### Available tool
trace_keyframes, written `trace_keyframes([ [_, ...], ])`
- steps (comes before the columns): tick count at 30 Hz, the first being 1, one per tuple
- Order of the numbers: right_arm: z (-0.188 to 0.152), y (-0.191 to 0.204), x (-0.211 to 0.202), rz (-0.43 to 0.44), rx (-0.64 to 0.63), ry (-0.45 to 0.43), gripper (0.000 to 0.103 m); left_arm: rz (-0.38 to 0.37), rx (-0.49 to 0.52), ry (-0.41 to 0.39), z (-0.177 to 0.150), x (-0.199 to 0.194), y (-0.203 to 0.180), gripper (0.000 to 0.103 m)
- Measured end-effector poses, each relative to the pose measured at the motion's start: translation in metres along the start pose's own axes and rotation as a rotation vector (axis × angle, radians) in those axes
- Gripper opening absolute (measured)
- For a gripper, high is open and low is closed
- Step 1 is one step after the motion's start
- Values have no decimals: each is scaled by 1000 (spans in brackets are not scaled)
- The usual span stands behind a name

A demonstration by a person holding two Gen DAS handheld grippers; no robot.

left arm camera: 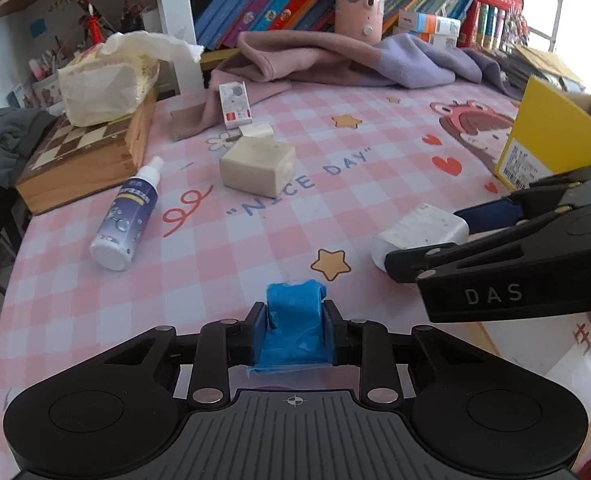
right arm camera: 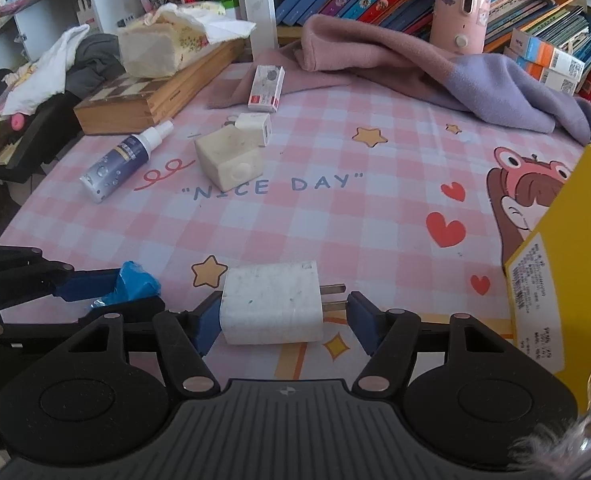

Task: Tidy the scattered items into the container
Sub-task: 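Lift and carry the charger with the right tool while the left tool carries the packet to the box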

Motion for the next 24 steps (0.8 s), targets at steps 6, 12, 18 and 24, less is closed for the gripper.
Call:
trace_keyframes([
  [6, -5, -1, -20, 15, 2, -29, 63, 11, -22, -35, 0, -23, 0, 26],
  [12, -16, 1, -42, 41, -4, -45, 63, 19, -56, -60, -8, -51, -1, 26],
  [18, -29, 7, -64, 70, -12, -56, 63, 26, -81, -89, -16, -79, -7, 26],
  [24, -47, 16, -93, 109, -28, -74, 63, 23, -91, -120, -26, -108, -20, 26],
])
Point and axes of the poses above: each gripper's, at about its wrist camera, not at the fingertips, and x roughly the way its jaws point, y to its left, z to its top, the point moved 5 cm from there along x, roughly the way its jaws point, and after that the axes turned 9 degrees about x, right-handed, at the moved point
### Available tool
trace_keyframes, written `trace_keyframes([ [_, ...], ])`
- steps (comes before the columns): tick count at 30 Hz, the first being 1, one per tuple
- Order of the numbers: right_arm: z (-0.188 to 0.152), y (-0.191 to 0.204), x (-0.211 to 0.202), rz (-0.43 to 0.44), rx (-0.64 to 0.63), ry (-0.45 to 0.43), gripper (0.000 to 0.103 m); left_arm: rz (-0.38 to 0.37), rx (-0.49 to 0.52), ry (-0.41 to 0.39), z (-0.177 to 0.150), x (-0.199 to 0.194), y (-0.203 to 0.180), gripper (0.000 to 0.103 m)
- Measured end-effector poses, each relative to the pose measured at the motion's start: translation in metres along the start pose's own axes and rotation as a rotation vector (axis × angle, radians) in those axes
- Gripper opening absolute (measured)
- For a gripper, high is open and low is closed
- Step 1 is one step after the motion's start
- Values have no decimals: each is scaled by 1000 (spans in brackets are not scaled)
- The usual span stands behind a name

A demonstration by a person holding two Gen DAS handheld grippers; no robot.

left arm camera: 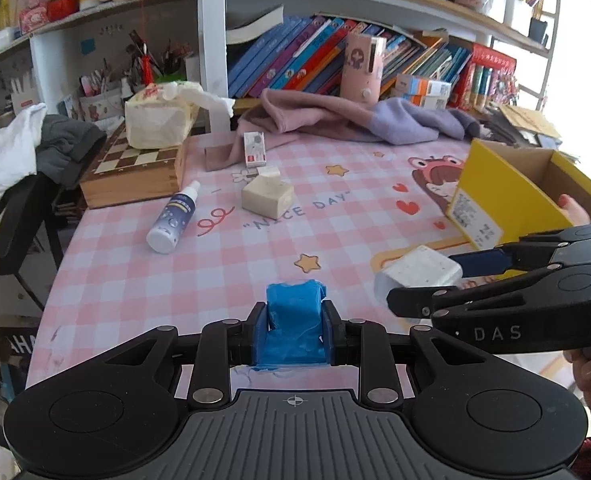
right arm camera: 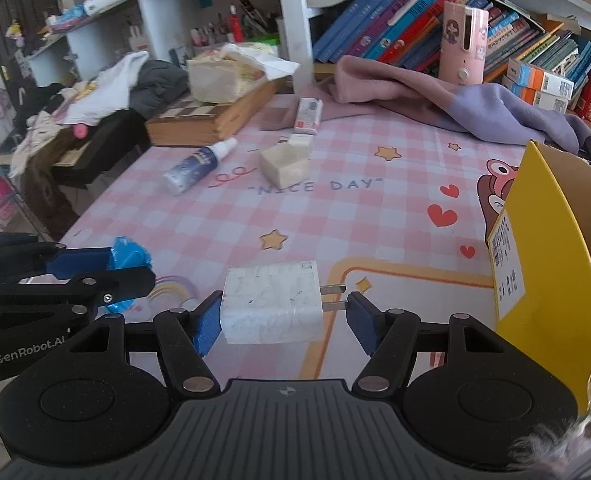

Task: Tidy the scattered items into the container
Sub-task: 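Lift and carry the charger with the right tool while the left tool carries the packet to the box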

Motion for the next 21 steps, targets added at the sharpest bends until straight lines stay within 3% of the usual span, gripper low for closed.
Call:
trace_keyframes([
  [10, -35, 11, -64, 4, -44, -64, 63, -17, -30, -53, -26, -55, -26, 26],
  [21, -94, 4, -133, -46, -50, -91, 63, -76, -41, -96, -62, -104, -75, 25],
])
Point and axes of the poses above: each gripper's, at about its wrist camera, not at the fingertips, and x roughly the way its jaws point, y to its left, z to its top, the point moved 5 cm from there along x, roughly the way its jaws point, and after that the axes turned 9 degrees about x, right-handed, at the moved point
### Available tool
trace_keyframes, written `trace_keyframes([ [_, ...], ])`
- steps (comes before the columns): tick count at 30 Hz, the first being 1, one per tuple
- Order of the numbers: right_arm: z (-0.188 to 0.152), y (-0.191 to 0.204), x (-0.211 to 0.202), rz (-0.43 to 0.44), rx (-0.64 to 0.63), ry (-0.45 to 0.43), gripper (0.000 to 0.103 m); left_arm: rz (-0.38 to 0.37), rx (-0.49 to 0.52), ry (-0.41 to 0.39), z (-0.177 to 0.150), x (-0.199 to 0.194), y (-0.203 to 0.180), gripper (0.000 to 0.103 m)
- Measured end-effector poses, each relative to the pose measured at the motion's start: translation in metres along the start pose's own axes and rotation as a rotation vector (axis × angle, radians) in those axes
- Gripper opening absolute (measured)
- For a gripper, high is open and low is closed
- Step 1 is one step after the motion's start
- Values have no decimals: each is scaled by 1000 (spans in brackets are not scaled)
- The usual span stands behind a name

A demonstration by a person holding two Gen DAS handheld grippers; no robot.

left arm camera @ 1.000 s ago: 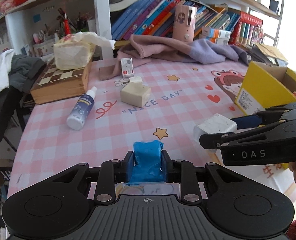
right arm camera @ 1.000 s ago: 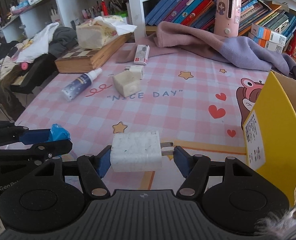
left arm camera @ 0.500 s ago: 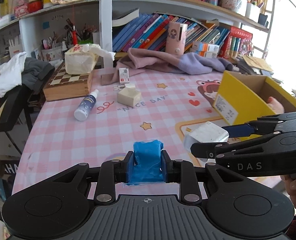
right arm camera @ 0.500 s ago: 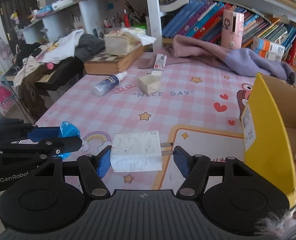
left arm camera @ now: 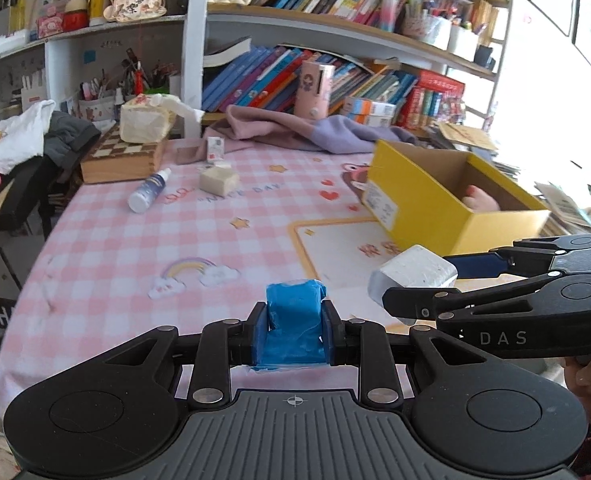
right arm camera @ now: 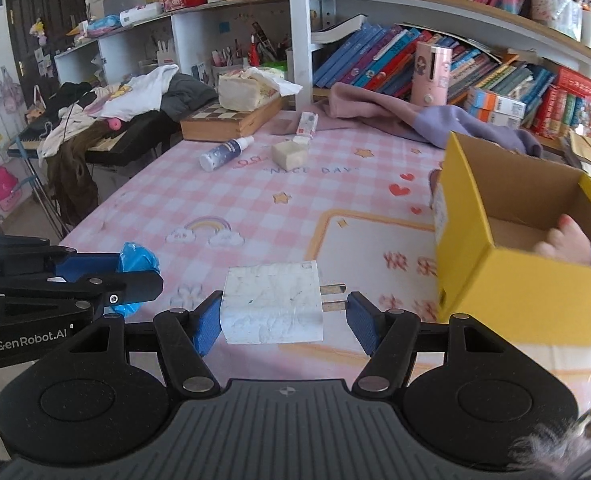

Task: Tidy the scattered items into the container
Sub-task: 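Lift and carry the charger with the right tool while the left tool carries the packet to the box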

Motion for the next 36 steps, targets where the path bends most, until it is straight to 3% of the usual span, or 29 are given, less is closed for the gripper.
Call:
trace_keyframes([
  [16, -37, -31, -64, -120, 99, -18, 63, -84, 38, -35, -8, -27, -46, 25],
  [36, -85, -102, -126, -346, 325, -29, 63, -339, 202, -12, -2, -4, -134, 25],
])
Point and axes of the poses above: each gripper's, at about its wrist camera, not at the fingertips, and x roughly the way its jaws point, y to its left, z to its top, the point moved 5 cm from there along x, roughly the way its jaws point, and after that the axes turned 9 degrees about x, right-handed, at the moved point
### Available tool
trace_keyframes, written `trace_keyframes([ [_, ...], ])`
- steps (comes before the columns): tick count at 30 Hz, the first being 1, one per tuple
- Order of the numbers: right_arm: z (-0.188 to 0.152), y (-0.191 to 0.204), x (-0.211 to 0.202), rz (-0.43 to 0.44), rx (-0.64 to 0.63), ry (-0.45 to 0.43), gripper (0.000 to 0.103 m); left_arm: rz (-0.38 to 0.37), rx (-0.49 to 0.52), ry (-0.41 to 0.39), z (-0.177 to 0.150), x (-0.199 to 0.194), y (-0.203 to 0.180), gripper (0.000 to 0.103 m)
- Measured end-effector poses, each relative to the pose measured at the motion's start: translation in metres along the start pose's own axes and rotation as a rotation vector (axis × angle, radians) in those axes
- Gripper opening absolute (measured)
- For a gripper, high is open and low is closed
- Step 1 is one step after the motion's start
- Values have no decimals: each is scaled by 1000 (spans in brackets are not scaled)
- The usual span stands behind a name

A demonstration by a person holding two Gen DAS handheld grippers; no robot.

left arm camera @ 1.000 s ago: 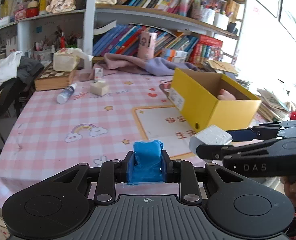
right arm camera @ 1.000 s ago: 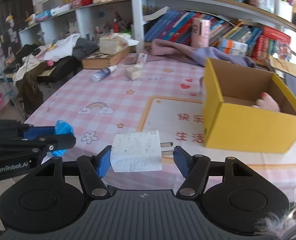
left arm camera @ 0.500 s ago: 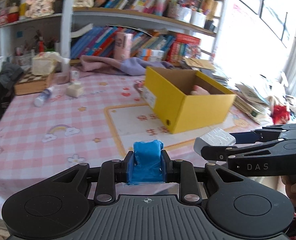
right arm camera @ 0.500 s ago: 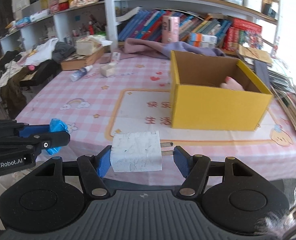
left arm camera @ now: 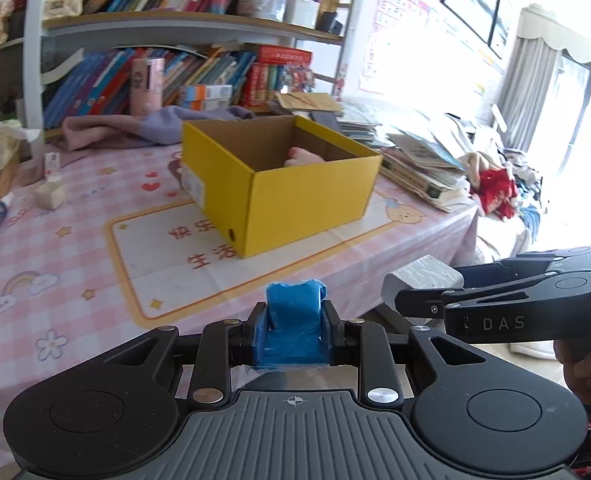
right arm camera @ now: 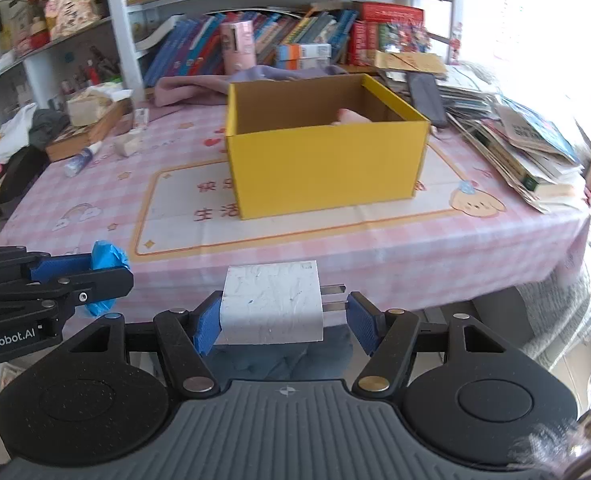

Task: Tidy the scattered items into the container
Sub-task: 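Lift and carry the charger with the right tool while the left tool carries the packet to the box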

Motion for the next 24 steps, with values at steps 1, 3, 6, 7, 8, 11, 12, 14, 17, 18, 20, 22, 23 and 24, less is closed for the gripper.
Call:
trace_keyframes([
  [1, 0, -3, -1, -7, 7, -1, 63, -9, 4, 3, 1, 2, -2, 25],
  [3, 1, -8, -2, -20, 19, -1, 63, -25, 14, 7, 2, 6, -7, 25],
  [6, 1, -14, -1, -36, 32, 5, 63, -44, 27, 8, 5, 11, -13, 25],
  [7, 1, -16, -2, -40, 34, 6, 63, -49, 29, 9, 6, 13, -14, 25],
  [8, 0, -18, -1, -44, 35, 8, 63, -54, 30, 10, 6, 15, -15, 25],
  [11, 0, -26, -2, -57, 43, 8, 63, -72, 35, 14, 10, 22, -20, 25],
  [12, 1, -29, -2, -62, 49, 8, 63, -77, 39, 14, 11, 24, -22, 25],
  [14, 2, -36, -2, -72, 62, 5, 63, -90, 51, 16, 14, 28, -27, 25],
  [17, 4, -43, 0, -80, 77, 3, 63, -104, 70, 19, 17, 34, -33, 25],
  [18, 5, -45, 1, -81, 80, 4, 63, -107, 73, 18, 19, 36, -34, 25],
  [20, 8, -48, 3, -83, 84, 0, 63, -112, 81, 17, 24, 41, -34, 25],
  [22, 12, -53, 5, -87, 93, -7, 63, -119, 91, 19, 28, 47, -36, 25],
  [23, 14, -55, 6, -89, 98, -8, 63, -123, 98, 21, 29, 49, -37, 25],
  [24, 16, -57, 9, -90, 103, -8, 63, -127, 104, 22, 30, 52, -38, 25],
])
Point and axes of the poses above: each gripper's, at about its wrist camera, not at the fingertips, and x roughly the way its jaws point, y to its left, z to its top, the point moved 5 cm from there along x, roughly the way its jaws point, and after that the axes turned 9 degrees about x, right-handed, at the moved point
